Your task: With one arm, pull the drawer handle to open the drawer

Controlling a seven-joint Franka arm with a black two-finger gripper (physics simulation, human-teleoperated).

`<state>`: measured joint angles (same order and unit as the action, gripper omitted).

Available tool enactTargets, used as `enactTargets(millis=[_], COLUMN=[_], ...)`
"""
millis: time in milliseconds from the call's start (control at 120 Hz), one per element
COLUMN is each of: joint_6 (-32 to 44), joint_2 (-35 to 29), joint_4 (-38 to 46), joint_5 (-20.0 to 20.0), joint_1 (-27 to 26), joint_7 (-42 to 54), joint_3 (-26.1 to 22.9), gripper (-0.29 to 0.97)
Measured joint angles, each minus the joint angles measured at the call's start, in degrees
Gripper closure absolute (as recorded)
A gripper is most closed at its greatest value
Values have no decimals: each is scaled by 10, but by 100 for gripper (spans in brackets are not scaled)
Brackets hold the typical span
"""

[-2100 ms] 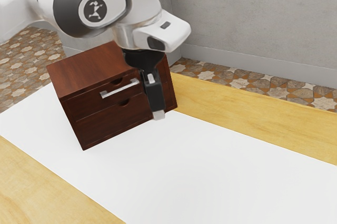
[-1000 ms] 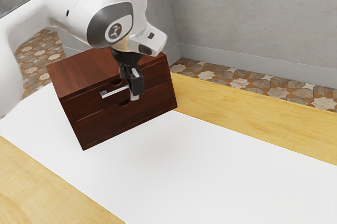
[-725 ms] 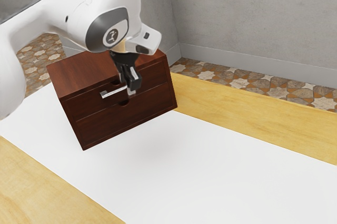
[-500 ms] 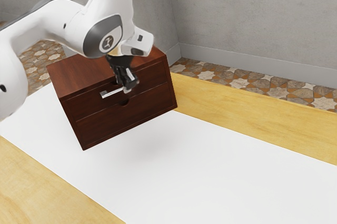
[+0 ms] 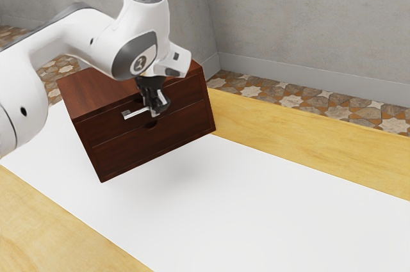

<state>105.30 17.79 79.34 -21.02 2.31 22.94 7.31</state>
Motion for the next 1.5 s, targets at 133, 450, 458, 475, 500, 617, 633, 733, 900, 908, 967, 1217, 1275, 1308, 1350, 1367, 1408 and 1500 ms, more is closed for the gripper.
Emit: enactTargets(millis=[133,450,458,475,500,617,633,733,900,908,967,1217,1275,1308,1350,1367,1408,1500], joint_6=[1,3,3,2,2,3,4,4,2,1,-6,-27,-30,-31,-32,-33,-34,-38], joint_2=[-13,-108,-110,-112,-114,-119,-120,-122,-118,-118,-120,-119,-119,-119,-119,-119,-120,-128], joint_4=[27,148,150,153,157,170,172,176,177,177,177,176,176,176,176,176,175,175], joint_5=[16,32,32,32,31,25,24,21,-1,-3,-8,-12,-13,-13,-12,-12,-12,-11], joint_1=[-5,-83,-89,-101,-119,-199,-207,-237,-258,-260,-301,-427,-427,-427,-427,-428,-428,-431], joint_7=[-3,-18,-19,-20,-22,-34,-36,-46,-67,-68,-75,-96,-100,-102,-105,-106,-108,-112], joint_3=[0,17,21,31,45,117,124,150,163,165,192,259,259,259,259,259,259,260], gripper=[57,74,74,75,75,82,82,81,85,84,74,65,64,63,62,62,61,64])
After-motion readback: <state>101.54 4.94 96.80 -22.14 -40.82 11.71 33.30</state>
